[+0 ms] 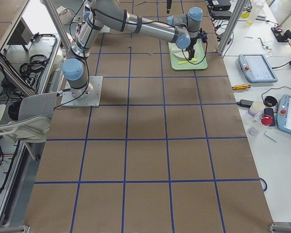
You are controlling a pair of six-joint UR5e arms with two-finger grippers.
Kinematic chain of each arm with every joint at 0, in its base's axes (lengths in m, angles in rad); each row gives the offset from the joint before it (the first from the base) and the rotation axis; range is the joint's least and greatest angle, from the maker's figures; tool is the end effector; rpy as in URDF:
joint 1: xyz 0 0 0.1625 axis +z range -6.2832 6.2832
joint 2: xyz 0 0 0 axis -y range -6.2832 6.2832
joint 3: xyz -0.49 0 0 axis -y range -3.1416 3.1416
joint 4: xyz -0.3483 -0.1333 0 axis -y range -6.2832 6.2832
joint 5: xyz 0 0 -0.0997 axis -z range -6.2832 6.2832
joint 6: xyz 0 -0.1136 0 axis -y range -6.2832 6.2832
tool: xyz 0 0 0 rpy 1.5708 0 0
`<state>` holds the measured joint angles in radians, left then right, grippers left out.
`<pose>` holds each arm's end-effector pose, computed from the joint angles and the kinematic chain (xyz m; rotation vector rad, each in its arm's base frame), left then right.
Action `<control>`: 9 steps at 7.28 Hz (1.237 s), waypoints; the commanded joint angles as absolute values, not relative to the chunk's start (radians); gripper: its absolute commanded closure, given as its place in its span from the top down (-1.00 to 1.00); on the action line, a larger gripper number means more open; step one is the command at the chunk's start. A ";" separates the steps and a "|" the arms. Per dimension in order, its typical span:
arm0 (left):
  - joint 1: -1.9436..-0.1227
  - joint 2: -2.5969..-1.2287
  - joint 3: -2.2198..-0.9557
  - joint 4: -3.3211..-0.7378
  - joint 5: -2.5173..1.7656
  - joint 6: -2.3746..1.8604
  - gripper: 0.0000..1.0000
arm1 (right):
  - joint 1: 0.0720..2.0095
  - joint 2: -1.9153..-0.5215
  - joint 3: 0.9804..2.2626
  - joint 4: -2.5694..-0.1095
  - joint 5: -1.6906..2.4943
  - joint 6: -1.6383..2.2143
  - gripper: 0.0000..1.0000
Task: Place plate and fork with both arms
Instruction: 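Lower the fork onto the tray and open the right gripper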
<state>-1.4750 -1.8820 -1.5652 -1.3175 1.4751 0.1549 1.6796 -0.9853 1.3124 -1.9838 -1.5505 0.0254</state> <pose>-0.0884 -0.5870 0.4060 -0.0860 -3.0383 -0.0607 0.2119 -0.6908 0.3544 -0.1311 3.1101 -0.1314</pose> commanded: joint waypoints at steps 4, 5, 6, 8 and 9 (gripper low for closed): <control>-1.538 -1.723 -1.568 -1.525 1.554 -0.010 1.00 | 1.674 -1.336 1.385 -1.515 -1.572 0.006 1.00; -1.566 -1.711 -1.568 -1.528 1.552 -0.062 1.00 | 1.674 -1.360 1.385 -1.482 -1.572 0.017 1.00; -1.580 -1.703 -1.568 -1.540 1.552 -0.074 1.00 | 1.674 -1.371 1.387 -1.471 -1.572 0.024 1.00; -1.583 -1.695 -1.559 -1.577 1.552 -0.074 1.00 | 1.678 -1.371 1.391 -1.482 -1.563 0.069 1.00; -1.583 -1.687 -1.551 -1.586 1.557 -0.074 1.00 | 1.680 -1.373 1.393 -1.486 -1.562 0.071 1.00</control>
